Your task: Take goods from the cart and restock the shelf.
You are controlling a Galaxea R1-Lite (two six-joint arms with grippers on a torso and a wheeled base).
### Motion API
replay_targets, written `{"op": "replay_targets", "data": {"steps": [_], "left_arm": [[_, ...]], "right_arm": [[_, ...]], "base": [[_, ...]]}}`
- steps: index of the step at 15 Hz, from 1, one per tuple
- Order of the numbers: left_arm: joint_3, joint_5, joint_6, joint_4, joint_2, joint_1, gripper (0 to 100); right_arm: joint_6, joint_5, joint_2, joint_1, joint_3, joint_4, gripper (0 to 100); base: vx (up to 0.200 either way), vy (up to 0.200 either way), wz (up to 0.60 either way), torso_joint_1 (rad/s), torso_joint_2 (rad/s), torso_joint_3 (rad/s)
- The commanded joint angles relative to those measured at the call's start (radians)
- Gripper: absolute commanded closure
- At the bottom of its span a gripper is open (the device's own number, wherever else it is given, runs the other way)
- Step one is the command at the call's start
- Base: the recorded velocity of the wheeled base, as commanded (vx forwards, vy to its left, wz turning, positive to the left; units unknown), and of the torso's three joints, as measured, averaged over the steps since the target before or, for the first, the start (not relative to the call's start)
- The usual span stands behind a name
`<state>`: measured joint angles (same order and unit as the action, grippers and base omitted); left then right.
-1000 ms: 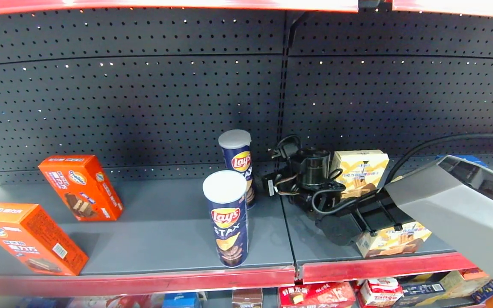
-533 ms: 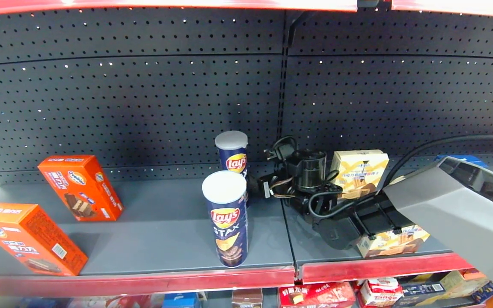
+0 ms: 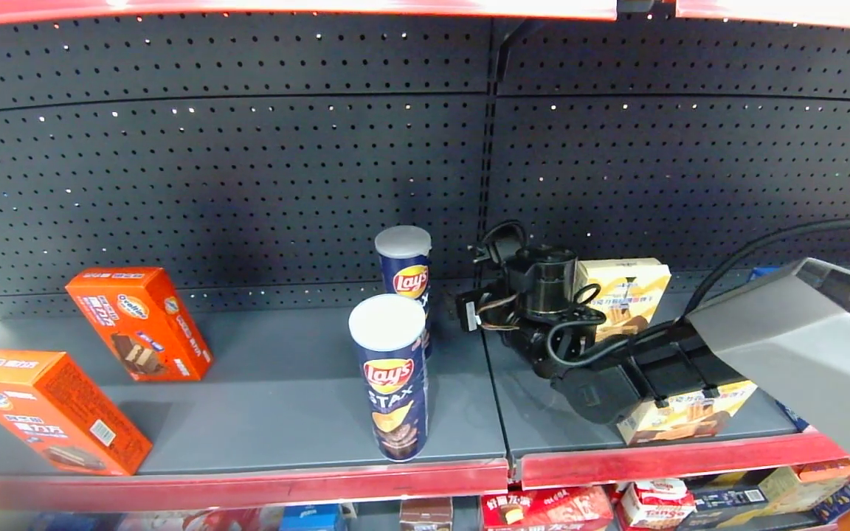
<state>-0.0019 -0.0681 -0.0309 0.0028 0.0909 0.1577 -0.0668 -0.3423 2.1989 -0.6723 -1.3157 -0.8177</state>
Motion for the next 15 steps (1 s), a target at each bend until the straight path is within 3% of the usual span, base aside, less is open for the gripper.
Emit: {"op": "replay_targets", "data": {"steps": [1, 5, 7, 11, 12, 13, 15], "left_arm": [[-0.001, 0.001, 0.0, 0.0, 0.0, 0.0, 0], [-0.001, 0.004, 0.002, 0.0, 0.0, 0.0, 0], [-0.001, 0.004, 0.002, 0.0, 0.0, 0.0, 0], [-0.001, 0.004, 0.003, 0.0, 0.0, 0.0, 0], [-0.001, 0.004, 0.005, 0.0, 0.0, 0.0, 0], [-0.001, 0.005, 0.005, 0.0, 0.0, 0.0, 0], [-0.003, 0.008, 0.003, 0.005, 0.001, -0.001, 0]], "right_arm": [[-0.004, -0.018, -0.168, -0.001, 0.105, 0.026, 0], [-0.038, -0.043, -0.439, 0.068, 0.348, 0.037, 0], [-0.05, -0.06, -0.65, 0.143, 0.535, 0.031, 0], [-0.048, -0.024, -1.027, 0.425, 0.863, 0.037, 0], [-0.05, -0.015, -1.053, 0.445, 0.885, 0.037, 0], [-0.051, 0.031, -1.211, 0.533, 1.014, 0.04, 0], [-0.05, 0.037, -1.392, 0.57, 1.187, 0.041, 0]], "base": [[0.0, 0.0, 0.0, 0.0, 0.0, 0.0], [0.0, 0.0, 0.0, 0.0, 0.0, 0.0], [0.0, 0.0, 0.0, 0.0, 0.0, 0.0], [0.0, 0.0, 0.0, 0.0, 0.0, 0.0], [0.0, 0.0, 0.0, 0.0, 0.0, 0.0], [0.0, 0.0, 0.0, 0.0, 0.0, 0.0], [0.0, 0.0, 0.0, 0.0, 0.0, 0.0]]}}
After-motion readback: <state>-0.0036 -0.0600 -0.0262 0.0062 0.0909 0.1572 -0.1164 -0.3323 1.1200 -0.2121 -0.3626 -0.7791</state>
